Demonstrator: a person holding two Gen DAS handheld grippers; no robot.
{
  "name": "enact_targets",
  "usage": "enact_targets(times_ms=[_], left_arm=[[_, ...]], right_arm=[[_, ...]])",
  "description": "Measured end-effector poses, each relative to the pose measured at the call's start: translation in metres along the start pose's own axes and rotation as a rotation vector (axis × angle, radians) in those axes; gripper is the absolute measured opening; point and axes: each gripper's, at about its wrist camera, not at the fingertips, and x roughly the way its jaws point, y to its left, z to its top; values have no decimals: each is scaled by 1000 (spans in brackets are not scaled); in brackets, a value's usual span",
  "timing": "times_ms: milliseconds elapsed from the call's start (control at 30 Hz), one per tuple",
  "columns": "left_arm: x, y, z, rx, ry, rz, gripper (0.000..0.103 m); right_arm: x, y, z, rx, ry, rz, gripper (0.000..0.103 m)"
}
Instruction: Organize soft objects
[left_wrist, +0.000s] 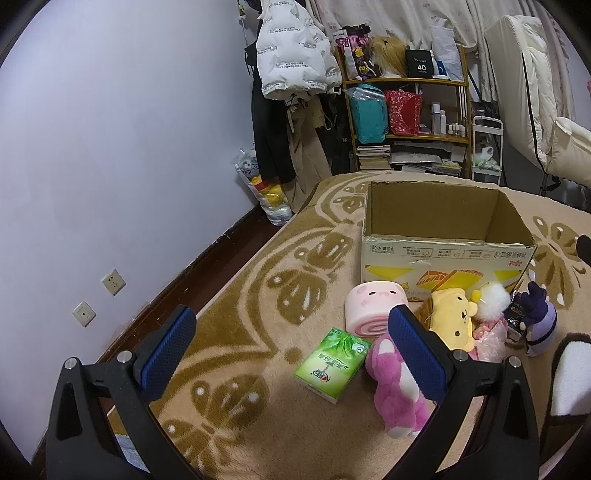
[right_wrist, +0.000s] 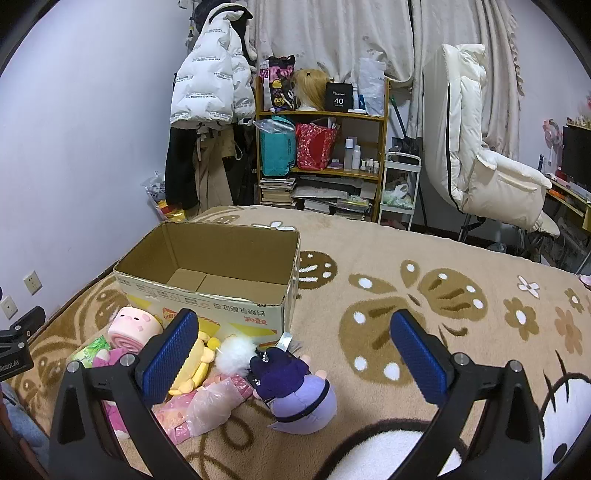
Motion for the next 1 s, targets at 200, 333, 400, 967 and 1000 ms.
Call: enact_targets(times_ms=[200, 333, 400, 967, 1000], left_arm=[[4, 1, -3, -2, 1, 1, 103], [3, 1, -2, -1, -1, 1, 103], [3, 1, -3, 1, -2, 0, 103], [-1, -3, -1, 13, -7, 1, 103], [-1, -3, -1, 13, -8, 1, 103]], right_arm=[[-1, 1, 1, 0, 0, 0, 103], [0, 0, -1, 0, 2, 0, 103], [0, 1, -1, 0, 1, -2, 103], [1, 1, -2, 1, 3, -1, 103], [2, 1, -3, 0, 3, -1, 103]])
